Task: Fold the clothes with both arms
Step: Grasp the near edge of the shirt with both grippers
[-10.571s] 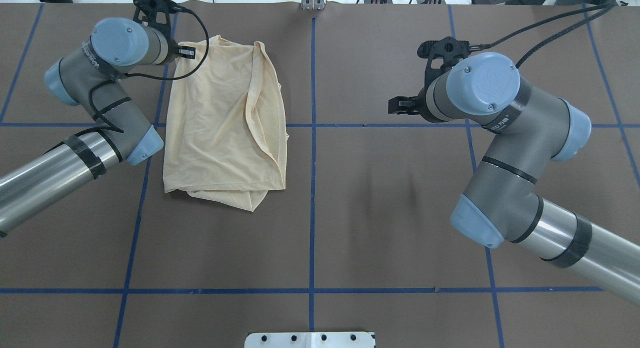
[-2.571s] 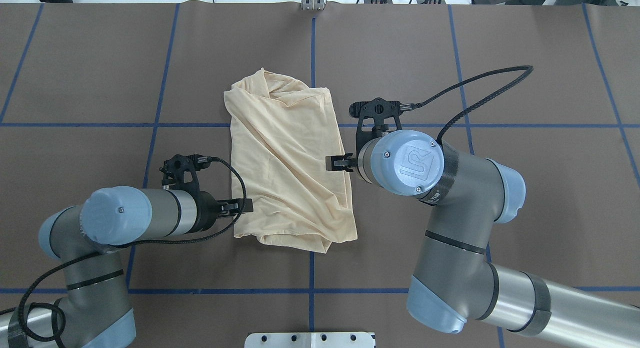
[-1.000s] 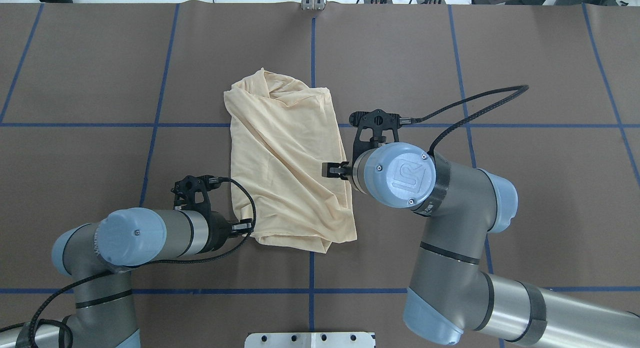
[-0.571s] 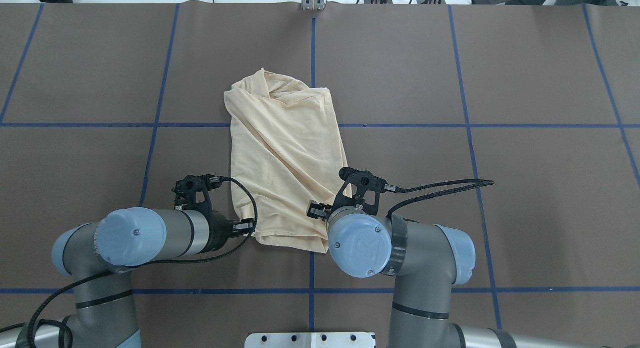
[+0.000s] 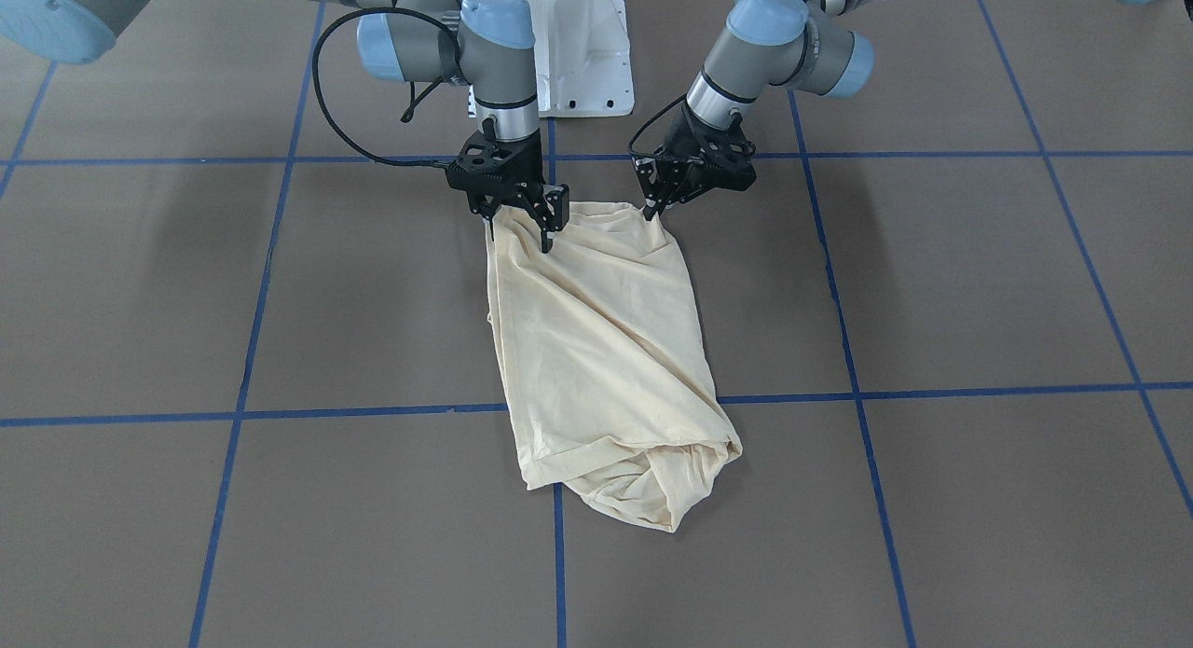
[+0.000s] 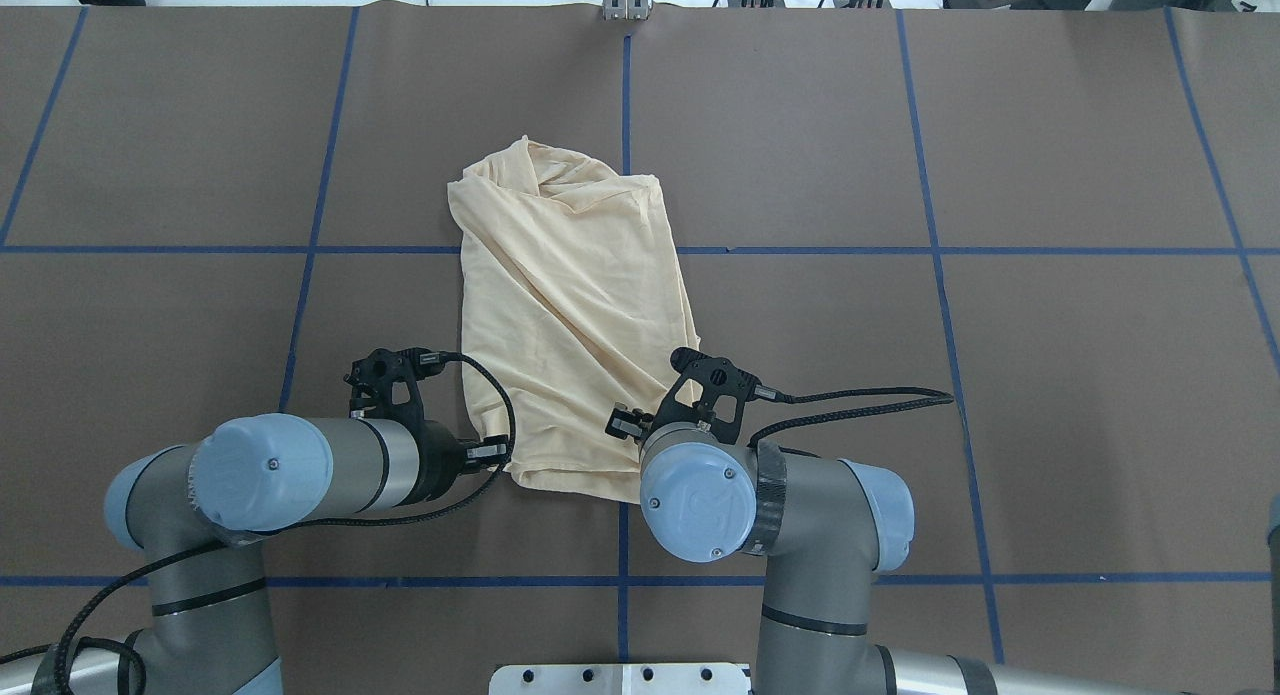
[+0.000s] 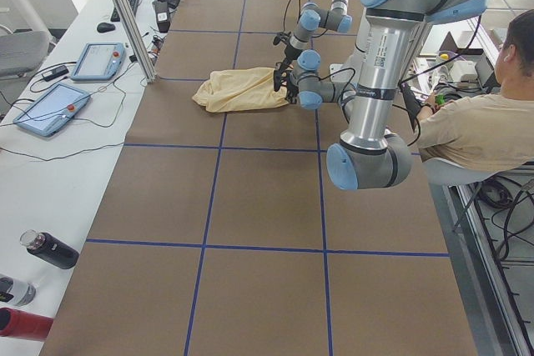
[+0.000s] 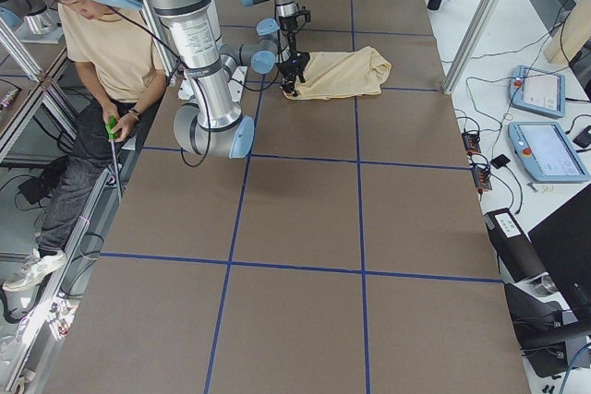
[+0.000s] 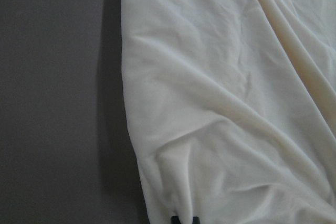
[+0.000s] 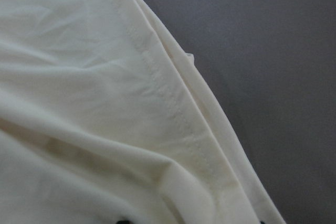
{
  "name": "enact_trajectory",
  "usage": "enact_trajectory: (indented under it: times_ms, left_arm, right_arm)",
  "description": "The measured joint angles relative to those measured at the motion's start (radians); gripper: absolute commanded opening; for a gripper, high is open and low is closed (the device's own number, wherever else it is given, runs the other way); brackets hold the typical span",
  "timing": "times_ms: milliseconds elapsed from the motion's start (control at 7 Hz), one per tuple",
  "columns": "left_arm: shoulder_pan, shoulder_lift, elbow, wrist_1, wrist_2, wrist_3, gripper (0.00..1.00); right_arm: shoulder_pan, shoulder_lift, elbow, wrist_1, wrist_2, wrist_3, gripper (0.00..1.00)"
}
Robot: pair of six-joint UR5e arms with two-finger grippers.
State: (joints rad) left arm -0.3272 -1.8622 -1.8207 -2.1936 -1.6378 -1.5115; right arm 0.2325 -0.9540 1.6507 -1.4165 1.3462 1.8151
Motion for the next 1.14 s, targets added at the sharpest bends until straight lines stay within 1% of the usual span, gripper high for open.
enact_trajectory:
  times_ms: [143, 429, 1143]
  left_arm:
    - [-0.001, 0.0, 0.001, 0.0, 0.0, 0.0, 0.0]
    - [-0.001, 0.0, 0.001, 0.0, 0.0, 0.001, 0.0]
    - [-0.001, 0.0, 0.001, 0.0, -0.001, 0.001, 0.0]
  right_arm:
    - [0.0, 0.013, -0.016, 0.005, -0.001, 0.002, 0.49]
    - [0.0, 0.023, -0.029, 0.01, -0.003, 0.023, 0.0]
    - [-0.027, 0.032, -0.006, 0.009, -0.036, 0.072, 0.0]
